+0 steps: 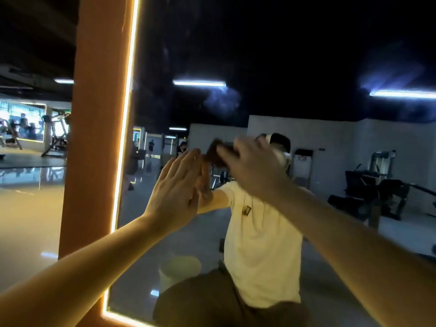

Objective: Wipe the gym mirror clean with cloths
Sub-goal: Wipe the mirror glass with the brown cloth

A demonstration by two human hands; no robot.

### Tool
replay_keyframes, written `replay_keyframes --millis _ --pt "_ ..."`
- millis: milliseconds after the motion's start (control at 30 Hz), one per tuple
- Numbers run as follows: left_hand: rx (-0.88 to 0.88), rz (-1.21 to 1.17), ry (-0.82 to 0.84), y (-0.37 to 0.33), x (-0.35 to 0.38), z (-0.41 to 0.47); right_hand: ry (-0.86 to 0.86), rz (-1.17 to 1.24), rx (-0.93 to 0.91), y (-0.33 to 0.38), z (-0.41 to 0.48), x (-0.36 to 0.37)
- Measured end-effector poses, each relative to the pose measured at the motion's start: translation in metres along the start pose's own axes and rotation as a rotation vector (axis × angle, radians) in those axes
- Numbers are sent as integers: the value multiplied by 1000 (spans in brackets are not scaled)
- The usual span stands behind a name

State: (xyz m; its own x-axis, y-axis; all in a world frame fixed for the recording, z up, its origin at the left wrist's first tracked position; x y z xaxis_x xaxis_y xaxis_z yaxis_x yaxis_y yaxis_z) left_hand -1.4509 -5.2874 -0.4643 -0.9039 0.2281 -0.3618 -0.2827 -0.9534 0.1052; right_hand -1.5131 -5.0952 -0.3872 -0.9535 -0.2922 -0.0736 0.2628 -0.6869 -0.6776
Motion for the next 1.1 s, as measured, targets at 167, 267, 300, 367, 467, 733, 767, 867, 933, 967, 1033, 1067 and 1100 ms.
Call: replay_keyframes --millis 167,267,300,367,467,733,767,867,933,967,1033,1067,1100 --pt "-28 -8 -111 -2 -27 57 -157 -131 575 -102 124 -12" --pt "-42 -39 -147 8 -37 75 -199 -10 571 -58 123 -6" --pt "-76 -64 -172 16 -40 81 -169 52 466 -31 108 -3" --pt "-173 -121 -233 32 -44 95 -92 181 216 13 69 -2" --pt "-232 -138 -268 42 -44 112 19 191 -127 21 35 -3" --pt "-207 -178 -324 29 -64 174 -127 -60 206 -128 170 -19" --pt "-208 -203 -363 29 -71 187 -156 -37 269 -142 185 -22" --pt "-122 -310 -472 22 -95 231 -221 87 309 -154 199 -20" --pt "-47 -363 -472 13 -108 256 -185 165 280 -155 195 -19" --pt "-24 -380 -437 8 -112 265 -172 207 278 -157 192 -20" --pt "-7 -408 -318 -1 -112 279 -156 308 277 -163 190 -24" --pt "-10 -417 -264 -5 -110 284 -133 367 262 -166 192 -25" --pt "-27 -420 -231 -7 -109 287 -106 432 249 -168 195 -28"
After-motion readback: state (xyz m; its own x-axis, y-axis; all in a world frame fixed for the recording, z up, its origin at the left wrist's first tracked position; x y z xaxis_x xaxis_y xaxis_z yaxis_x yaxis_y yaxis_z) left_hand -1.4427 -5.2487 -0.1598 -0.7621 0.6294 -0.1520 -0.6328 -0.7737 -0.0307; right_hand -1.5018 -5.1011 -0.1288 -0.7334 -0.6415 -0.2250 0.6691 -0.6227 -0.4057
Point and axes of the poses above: each hand's wrist, its own z-axis towards the middle knuckle, its own x-axis out of the palm, y = z × x, the point moved 2 cm from there along z, towards the middle knuckle, and after that the axes turned 1 degree about -y, right-handed, at the moved point
